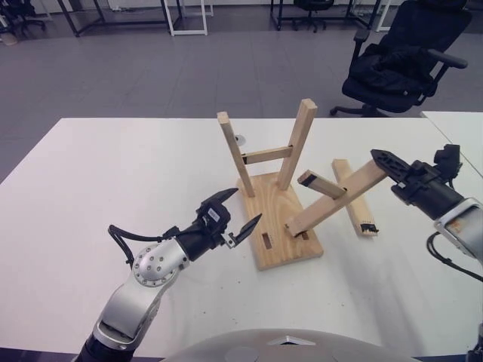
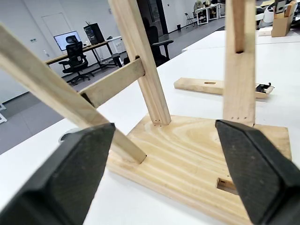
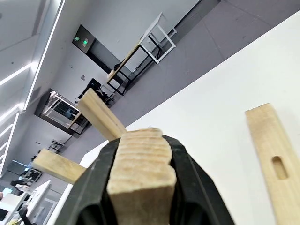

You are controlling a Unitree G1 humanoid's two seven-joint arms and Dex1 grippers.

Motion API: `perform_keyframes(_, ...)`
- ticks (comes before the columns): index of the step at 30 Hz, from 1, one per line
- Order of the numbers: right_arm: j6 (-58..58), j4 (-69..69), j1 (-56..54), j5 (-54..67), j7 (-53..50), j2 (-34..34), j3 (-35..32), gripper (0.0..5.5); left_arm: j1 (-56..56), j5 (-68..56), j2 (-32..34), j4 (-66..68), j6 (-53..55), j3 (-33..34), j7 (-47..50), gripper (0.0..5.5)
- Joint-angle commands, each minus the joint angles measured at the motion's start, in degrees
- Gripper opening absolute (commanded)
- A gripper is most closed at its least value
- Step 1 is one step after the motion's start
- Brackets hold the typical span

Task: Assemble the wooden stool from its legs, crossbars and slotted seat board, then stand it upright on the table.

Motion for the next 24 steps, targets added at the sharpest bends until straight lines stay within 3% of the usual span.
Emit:
perform_keyframes(1,1.83,2.75,0.50,-4.72,5.88,-3.58,-1.12,1.03,1.39,2.82,-0.72,3.23,-2.31,0.83,1.16,4.58)
perform_keyframes(7,2.04,1.80,1.93,-10.68,9.96,-4.33,-0.30,1.03,1.58,4.61,-1.98,5.02,-3.77,0.80,1.12,5.40)
perform_keyframes(16,0.23,-0.53,0.74,-20.85,12.93,-5.00,1.73,1.06,1.64,5.10,-3.89,4.55,-4.33,0.90,1.59,5.40)
perform_keyframes(24,-3.09,-17.71,5.10,-29.25,7.37,0.53,9.58,1.07,0.76,5.15,-6.98,4.17,-3.59,0.57,3.04,5.40)
